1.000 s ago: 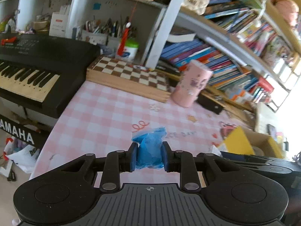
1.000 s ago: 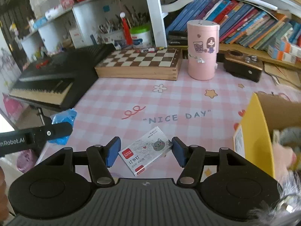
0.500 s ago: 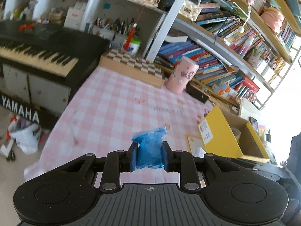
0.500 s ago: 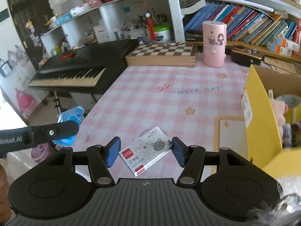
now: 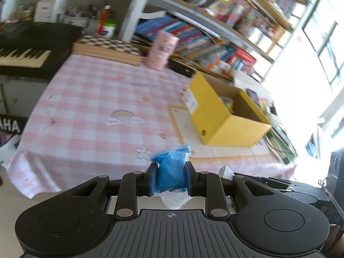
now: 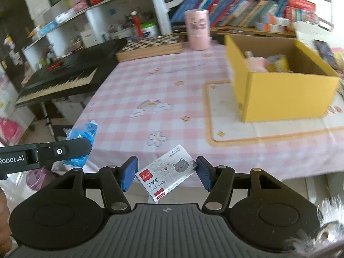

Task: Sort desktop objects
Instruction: 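Lift and carry the keychain and card box toward the yellow box with both tools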

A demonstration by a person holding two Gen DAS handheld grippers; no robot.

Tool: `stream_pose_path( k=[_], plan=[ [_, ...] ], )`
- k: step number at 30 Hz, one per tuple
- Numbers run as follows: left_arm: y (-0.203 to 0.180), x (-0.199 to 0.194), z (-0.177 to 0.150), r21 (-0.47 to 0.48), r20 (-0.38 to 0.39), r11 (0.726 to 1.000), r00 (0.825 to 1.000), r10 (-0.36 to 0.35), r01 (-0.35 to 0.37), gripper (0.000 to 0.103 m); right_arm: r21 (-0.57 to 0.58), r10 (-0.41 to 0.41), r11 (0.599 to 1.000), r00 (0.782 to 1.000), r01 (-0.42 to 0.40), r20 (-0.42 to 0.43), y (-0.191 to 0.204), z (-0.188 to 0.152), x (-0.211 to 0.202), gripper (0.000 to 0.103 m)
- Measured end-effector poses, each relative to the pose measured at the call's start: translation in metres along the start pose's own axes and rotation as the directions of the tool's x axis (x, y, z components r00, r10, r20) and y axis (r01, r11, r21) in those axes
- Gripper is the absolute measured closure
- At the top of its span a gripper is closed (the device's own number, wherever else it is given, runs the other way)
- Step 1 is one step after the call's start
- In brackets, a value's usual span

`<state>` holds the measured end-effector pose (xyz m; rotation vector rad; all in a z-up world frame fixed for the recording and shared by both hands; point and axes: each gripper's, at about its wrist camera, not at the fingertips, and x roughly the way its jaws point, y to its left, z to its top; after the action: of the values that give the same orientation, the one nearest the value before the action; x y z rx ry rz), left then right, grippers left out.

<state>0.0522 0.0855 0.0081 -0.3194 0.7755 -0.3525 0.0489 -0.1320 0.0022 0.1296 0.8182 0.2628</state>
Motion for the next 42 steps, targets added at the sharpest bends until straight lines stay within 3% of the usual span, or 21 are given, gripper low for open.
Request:
stream_pose_path(
  k=[9, 22, 27, 42],
  plan=[
    [-0.031, 0.017, -0.004, 0.093, -0.069, 0.992, 0.995, -0.077, 0.084, 0.078, 0.08, -0.085, 0.993, 0.996, 0.083, 0.024, -0.022, -0.02, -0.024, 0.046],
    [-0.091, 0.061, -0.003, 0.19, -0.169, 0.954, 0.965, -0.201, 0.232, 0.078, 0.206, -0.231, 0.953, 0.973, 0.221, 0.025, -0.08, -0.034, -0.055, 0.046],
    [-0.109, 0.082, 0.002, 0.188, -0.182, 0.954, 0.963, -0.199, 0.233, 0.078, 0.211, -0.233, 0.952, 0.972, 0.223, 0.021, -0.105, -0.026, -0.053, 0.046],
    [-0.163, 0.137, 0.03, 0.18, -0.12, 0.977, 0.988, -0.097, 0.118, 0.079, 0.126, -0.124, 0.984, 0.992, 0.123, 0.004, -0.189, 0.033, -0.024, 0.046]
  ],
)
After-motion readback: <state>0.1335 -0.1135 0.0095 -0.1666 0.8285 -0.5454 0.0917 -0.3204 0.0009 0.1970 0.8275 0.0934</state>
